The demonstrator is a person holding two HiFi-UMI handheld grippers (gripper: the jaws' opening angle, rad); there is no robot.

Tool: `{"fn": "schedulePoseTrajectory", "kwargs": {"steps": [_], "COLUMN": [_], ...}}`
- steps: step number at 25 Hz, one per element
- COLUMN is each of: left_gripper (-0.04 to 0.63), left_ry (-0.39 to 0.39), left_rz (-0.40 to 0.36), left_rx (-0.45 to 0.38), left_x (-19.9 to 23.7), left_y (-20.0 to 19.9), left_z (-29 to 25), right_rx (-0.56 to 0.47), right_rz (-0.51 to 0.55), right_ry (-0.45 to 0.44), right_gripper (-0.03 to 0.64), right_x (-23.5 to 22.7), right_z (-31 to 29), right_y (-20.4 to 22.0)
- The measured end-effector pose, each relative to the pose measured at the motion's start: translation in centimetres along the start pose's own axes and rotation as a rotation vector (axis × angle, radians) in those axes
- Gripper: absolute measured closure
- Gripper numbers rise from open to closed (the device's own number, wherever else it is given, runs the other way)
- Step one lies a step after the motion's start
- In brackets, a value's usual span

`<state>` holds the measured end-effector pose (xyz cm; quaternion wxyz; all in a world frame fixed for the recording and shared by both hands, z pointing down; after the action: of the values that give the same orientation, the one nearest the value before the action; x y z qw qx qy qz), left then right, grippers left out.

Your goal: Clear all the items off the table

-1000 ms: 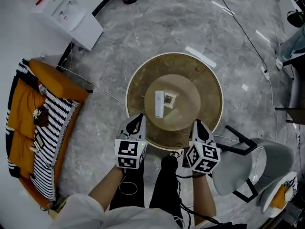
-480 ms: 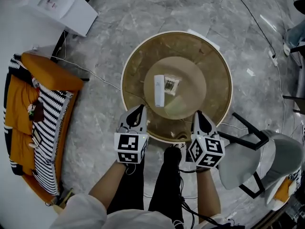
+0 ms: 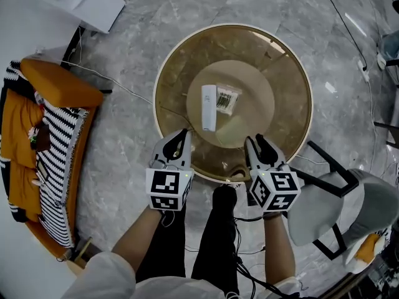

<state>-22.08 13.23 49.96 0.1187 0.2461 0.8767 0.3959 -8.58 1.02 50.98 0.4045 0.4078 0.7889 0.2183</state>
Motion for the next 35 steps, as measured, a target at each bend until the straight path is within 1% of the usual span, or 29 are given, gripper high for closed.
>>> {"fn": "schedulePoseTrajectory", "kwargs": {"steps": [2, 6, 10, 12, 17, 21, 25, 28, 30, 32, 35], "left_gripper": [0.592, 0.592, 0.592, 0.592, 0.592, 0.592, 0.592, 0.592, 0.592, 0.592, 0.592], "left_ry": [-0.005, -0.007, -0.006, -0.006, -0.018, -0.027, -0.025, -0.021, -0.017, -0.014, -0.008], "left_rz": [0.004, 0.001, 0.005, 0.004, 0.013, 0.021, 0.02, 0.02, 0.02, 0.02, 0.018], "left_rx": [0.011, 0.022, 0.035, 0.047, 0.067, 0.079, 0.087, 0.096, 0.101, 0.107, 0.114], "left_x": [0.2, 0.6, 0.5, 0.4, 0.4, 0.4, 0.0, -0.4, -0.6, -0.7, -1.1], "left_y": [0.9, 1.9, 2.5, 2.8, 3.3, 3.3, 3.4, 3.6, 3.7, 3.8, 4.0], "left_z": [-0.5, -1.5, -1.8, -2.0, -2.9, -3.5, -4.0, -4.2, -4.3, -4.5, -4.8], "right_rx": [0.031, 0.1, 0.159, 0.184, 0.242, 0.307, 0.357, 0.375, 0.376, 0.38, 0.393], "right_rz": [0.027, 0.098, 0.14, 0.156, 0.187, 0.207, 0.199, 0.19, 0.189, 0.191, 0.197], "right_ry": [-0.031, -0.077, -0.133, -0.175, -0.301, -0.404, -0.494, -0.563, -0.588, -0.601, -0.618], "right_gripper": [0.482, 0.456, 0.424, 0.402, 0.377, 0.373, 0.373, 0.374, 0.386, 0.447, 0.483], "right_x": [-0.3, -1.1, -1.7, -1.8, -1.9, -1.9, -2.0, -1.7, -1.6, -1.5, -1.5], "right_z": [-0.8, -2.5, -3.6, -4.1, -5.0, -5.5, -6.0, -6.1, -6.2, -6.4, -6.7], "right_y": [0.5, 1.3, 1.8, 2.0, 2.4, 3.3, 4.4, 4.8, 4.9, 5.0, 5.3]}}
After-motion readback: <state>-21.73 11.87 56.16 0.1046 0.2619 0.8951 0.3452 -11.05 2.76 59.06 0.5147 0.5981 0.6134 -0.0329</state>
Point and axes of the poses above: the fingertips, and each gripper's own axes: z backward along the fingers, x to its left, y out of its underside, the point moved 1 cm from there along z, backward along the fingers, and after that the axes turned 11 degrees about -y, right-handed, at the moved point
